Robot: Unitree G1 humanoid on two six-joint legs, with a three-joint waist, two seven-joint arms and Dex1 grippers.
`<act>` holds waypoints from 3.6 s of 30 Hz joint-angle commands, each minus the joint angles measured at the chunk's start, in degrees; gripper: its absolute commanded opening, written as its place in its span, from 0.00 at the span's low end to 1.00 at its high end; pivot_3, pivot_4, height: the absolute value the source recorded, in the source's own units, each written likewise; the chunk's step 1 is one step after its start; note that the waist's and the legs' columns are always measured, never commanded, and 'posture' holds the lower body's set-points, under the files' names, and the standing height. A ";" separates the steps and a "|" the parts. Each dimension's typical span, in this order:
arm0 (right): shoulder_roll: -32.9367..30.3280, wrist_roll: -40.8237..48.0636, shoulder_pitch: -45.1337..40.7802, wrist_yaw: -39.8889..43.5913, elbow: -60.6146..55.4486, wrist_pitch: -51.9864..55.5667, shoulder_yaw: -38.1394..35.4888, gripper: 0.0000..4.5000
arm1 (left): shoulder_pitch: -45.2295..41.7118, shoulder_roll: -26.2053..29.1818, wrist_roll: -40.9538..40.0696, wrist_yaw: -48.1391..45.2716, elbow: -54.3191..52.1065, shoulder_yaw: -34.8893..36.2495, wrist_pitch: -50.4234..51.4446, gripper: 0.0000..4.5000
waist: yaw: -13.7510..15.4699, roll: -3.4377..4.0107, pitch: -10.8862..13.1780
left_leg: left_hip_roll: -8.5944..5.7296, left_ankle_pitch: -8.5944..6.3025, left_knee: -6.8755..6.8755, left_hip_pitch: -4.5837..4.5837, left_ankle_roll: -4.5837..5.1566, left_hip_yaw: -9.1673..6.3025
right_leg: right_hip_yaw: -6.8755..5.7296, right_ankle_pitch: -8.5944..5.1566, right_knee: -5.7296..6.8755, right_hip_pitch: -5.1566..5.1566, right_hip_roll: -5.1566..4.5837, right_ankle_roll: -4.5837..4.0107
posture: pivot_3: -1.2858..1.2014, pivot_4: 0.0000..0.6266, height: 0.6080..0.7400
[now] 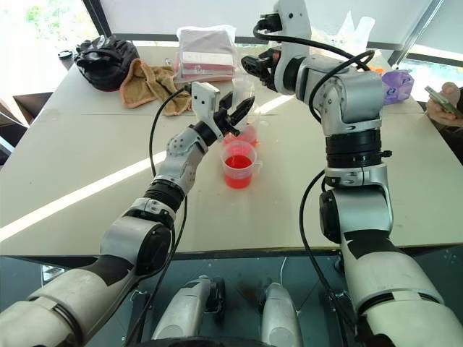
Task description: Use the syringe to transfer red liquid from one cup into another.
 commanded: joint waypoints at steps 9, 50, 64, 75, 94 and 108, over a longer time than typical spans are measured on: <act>-7.55 3.26 -0.46 7.68 -13.39 9.69 1.27 0.78 | -1.88 1.34 0.29 1.25 0.13 0.37 -1.43 0.32 | 0.02 0.00 0.00 | 0.00 -0.02 -0.03 0.00 0.00 0.00 | 0.01 0.00 -0.02 -0.03 -0.03 0.00 | 0.52 0.24 1.00; -13.73 24.24 -0.42 5.81 -25.25 33.46 -21.72 0.78 | 15.79 8.23 -20.61 -5.99 -54.73 -4.70 38.22 0.32 | 0.09 0.01 -0.01 | 0.01 -0.04 -0.07 0.02 0.04 0.03 | 0.08 0.00 -0.10 0.03 -0.02 -0.02 | 0.52 0.24 1.00; -5.13 24.77 2.36 -0.57 -29.87 34.72 -20.65 0.78 | 17.50 8.40 -19.63 -5.26 -56.40 -5.85 39.25 0.32 | 0.10 0.03 -0.02 | 0.01 -0.05 -0.09 0.02 0.03 0.03 | 0.11 0.00 -0.10 0.01 -0.04 -0.02 | 0.52 0.24 1.00; -1.56 22.83 5.21 -5.09 -30.00 31.82 -19.42 0.78 | 19.27 9.17 -19.36 -5.87 -58.26 -6.83 39.65 0.32 | 0.06 0.03 -0.02 | 0.00 -0.03 -0.09 0.03 0.05 0.06 | 0.10 0.00 -0.09 0.01 -0.01 -0.02 | 0.52 0.24 1.00; 5.64 22.52 2.37 -10.09 -29.80 31.35 -17.17 0.02 | 19.48 8.74 -17.81 -6.45 -56.81 -7.35 39.07 0.32 | 0.09 0.04 -0.02 | 0.00 -0.02 -0.11 0.04 0.06 0.09 | 0.10 0.00 -0.09 0.02 0.03 -0.02 | 0.52 0.24 1.00; 7.72 26.77 3.88 -10.61 -31.97 37.31 -19.42 0.02 | 16.71 6.71 -18.41 -7.47 -53.90 -6.54 39.16 0.32 | -0.04 0.04 -0.02 | 0.01 -0.03 -0.15 0.05 0.05 0.10 | 0.11 0.00 -0.09 -0.01 0.02 -0.02 | 0.52 0.24 1.00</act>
